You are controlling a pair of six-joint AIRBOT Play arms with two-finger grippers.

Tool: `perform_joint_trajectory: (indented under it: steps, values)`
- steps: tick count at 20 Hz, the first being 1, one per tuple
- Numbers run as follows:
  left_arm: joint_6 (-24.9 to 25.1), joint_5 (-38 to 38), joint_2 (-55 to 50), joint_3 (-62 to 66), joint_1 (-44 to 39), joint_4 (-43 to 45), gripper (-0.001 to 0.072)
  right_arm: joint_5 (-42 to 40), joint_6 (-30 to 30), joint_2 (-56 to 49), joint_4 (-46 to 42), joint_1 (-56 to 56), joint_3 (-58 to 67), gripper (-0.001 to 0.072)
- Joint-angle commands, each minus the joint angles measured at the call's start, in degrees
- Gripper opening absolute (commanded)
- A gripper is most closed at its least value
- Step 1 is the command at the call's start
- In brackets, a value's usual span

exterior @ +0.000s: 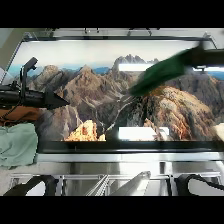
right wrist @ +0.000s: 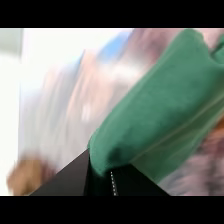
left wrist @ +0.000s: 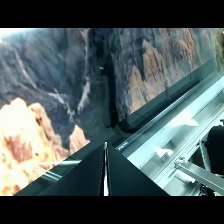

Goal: Fold the shirts.

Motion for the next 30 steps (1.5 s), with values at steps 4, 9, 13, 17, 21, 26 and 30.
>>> perform_joint_trajectory:
  steps: [4,9,13,17,21,26,30]
  values:
    - [0.0,-0.2,0.0,-0.1,0.0,0.0,0.0016,16.7,12.0,0.9,-6.0,-37.1,9.2,0.0015]
    - [0.0,-0.3,0.0,-0.1,0.0,0.4,0.0016,27.1,14.0,0.0,-11.6,-53.3,10.6,0.0015]
    - [0.0,-0.2,0.0,-0.1,0.0,0.4,0.0016,31.6,14.0,0.0,-15.7,-60.3,10.6,0.0015]
    - [0.0,-0.2,0.0,-0.2,0.0,0.4,0.0016,34.3,14.9,0.4,-26.5,-61.1,10.6,0.0015]
    - [0.0,-0.5,0.0,-0.1,0.0,0.4,0.0016,34.8,17.9,2.1,-50.4,-60.5,7.6,0.0016]
    - [0.0,-1.6,0.0,-0.1,0.0,0.4,0.0015,34.9,17.9,2.1,-51.5,-62.5,5.7,0.0689]
    - [0.0,-0.5,0.0,-0.1,0.0,0.4,0.0015,34.8,20.0,2.1,-47.2,-61.6,5.7,0.0688]
